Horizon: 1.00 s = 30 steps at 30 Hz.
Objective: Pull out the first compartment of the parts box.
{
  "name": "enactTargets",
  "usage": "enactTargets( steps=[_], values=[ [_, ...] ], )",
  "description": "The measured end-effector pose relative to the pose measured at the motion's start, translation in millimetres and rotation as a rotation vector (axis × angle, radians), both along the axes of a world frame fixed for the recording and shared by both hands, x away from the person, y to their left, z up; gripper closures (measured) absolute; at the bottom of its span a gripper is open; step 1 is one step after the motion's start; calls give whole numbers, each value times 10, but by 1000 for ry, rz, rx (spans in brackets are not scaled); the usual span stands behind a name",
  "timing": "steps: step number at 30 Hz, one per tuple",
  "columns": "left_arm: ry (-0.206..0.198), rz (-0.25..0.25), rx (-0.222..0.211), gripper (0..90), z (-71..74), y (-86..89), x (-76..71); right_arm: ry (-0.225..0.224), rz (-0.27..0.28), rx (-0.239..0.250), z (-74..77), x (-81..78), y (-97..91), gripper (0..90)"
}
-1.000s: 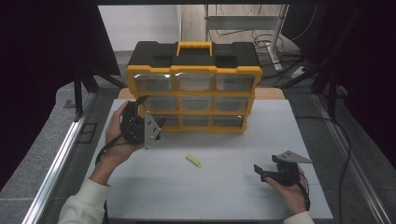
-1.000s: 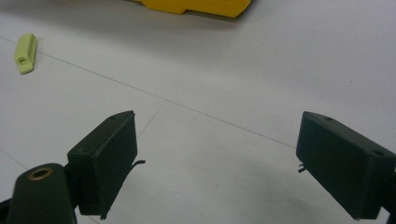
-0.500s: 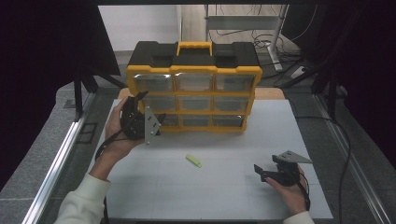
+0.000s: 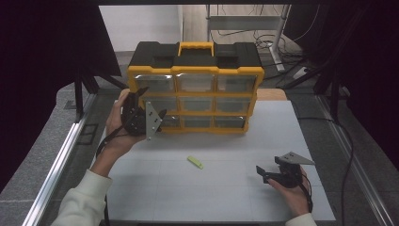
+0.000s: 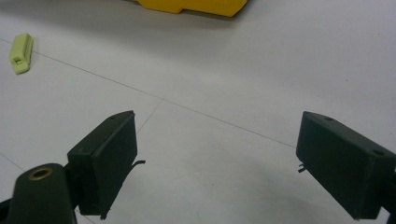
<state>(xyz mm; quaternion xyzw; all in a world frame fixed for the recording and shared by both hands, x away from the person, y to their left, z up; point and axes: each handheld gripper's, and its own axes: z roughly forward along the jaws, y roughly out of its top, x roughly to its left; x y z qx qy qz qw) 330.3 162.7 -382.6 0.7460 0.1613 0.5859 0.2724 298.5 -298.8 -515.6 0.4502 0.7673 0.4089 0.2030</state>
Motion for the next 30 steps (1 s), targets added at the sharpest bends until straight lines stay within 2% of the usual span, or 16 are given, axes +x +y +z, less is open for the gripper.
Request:
enactTargets(
  steps=[18, 19, 20, 22, 26, 27, 28, 29, 30],
  values=[
    [-14, 12, 12, 105, 81, 1, 91, 0, 1, 0, -3, 4, -3, 126],
    [-16, 14, 17, 105, 89, 2, 97, 0, 1, -1, -3, 4, -3, 126],
    [-9, 26, 42, 104, 110, 12, 93, 1, 1, -1, -4, 4, -3, 126],
    [-20, 17, 3, 104, 106, 4, 115, 1, 2, -4, -3, 4, -3, 126],
    [-25, 21, -6, 104, 131, 8, 138, 0, 0, -3, -4, 4, -2, 126],
    [-26, 23, 0, 104, 141, 9, 142, 0, 0, -3, -4, 4, -2, 126],
    [-19, 35, 29, 104, 163, 18, 136, 1, 0, -3, -5, 5, -2, 126],
    [-29, 22, -3, 104, 153, 6, 151, 1, 0, -3, -5, 4, -1, 126],
    [-30, 22, -1, 104, 163, 4, 155, 0, -2, -3, -6, 5, 0, 126]
  ],
)
